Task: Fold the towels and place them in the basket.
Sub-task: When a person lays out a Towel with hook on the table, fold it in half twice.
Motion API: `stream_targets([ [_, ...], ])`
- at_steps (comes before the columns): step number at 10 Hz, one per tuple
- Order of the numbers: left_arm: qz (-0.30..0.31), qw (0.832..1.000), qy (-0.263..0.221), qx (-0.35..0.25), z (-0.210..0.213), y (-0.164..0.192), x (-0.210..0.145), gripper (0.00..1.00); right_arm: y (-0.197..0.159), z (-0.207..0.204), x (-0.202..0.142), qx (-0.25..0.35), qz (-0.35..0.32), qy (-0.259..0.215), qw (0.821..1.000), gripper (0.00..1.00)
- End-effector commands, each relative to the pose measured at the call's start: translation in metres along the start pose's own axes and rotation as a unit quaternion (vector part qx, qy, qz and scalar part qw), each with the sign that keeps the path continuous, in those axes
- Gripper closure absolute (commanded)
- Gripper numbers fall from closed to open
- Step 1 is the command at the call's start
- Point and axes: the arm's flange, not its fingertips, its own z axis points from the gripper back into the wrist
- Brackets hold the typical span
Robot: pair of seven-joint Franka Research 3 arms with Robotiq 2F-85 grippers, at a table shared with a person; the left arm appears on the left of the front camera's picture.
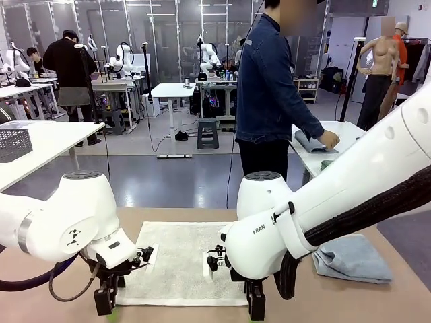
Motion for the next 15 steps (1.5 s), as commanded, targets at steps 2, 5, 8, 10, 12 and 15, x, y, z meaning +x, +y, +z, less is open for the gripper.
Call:
stream_targets([
  [2,-0.005,1.0,-0.01,0.004,-0.005,0.001,0.001,0.0,-0.001,-0.007,0.0,-0.022,-0.015,-0.001,1.0,0.02],
  [5,-0.015,1.0,-0.004,0.009,-0.004,-0.003,-0.001,0.27,-0.006,-0.006,-0.004,-0.03,-0.027,-0.005,0.999,0.29],
  [8,-0.015,1.0,-0.006,0.005,-0.003,-0.004,0.0,0.57,-0.008,-0.005,-0.002,-0.03,-0.031,-0.006,0.999,0.59],
  [10,-0.018,1.0,-0.004,0.004,-0.003,-0.005,0.002,0.77,-0.007,0.0,-0.005,-0.032,-0.035,-0.01,0.999,0.78],
  [12,-0.019,1.0,-0.003,0.004,0.0,-0.006,0.003,0.97,-0.007,0.003,-0.004,-0.028,-0.036,-0.009,0.999,0.98],
  [15,-0.019,1.0,-0.009,0.0,0.009,-0.011,0.002,1.0,-0.006,0.012,-0.007,-0.029,-0.041,-0.011,0.999,1.0],
])
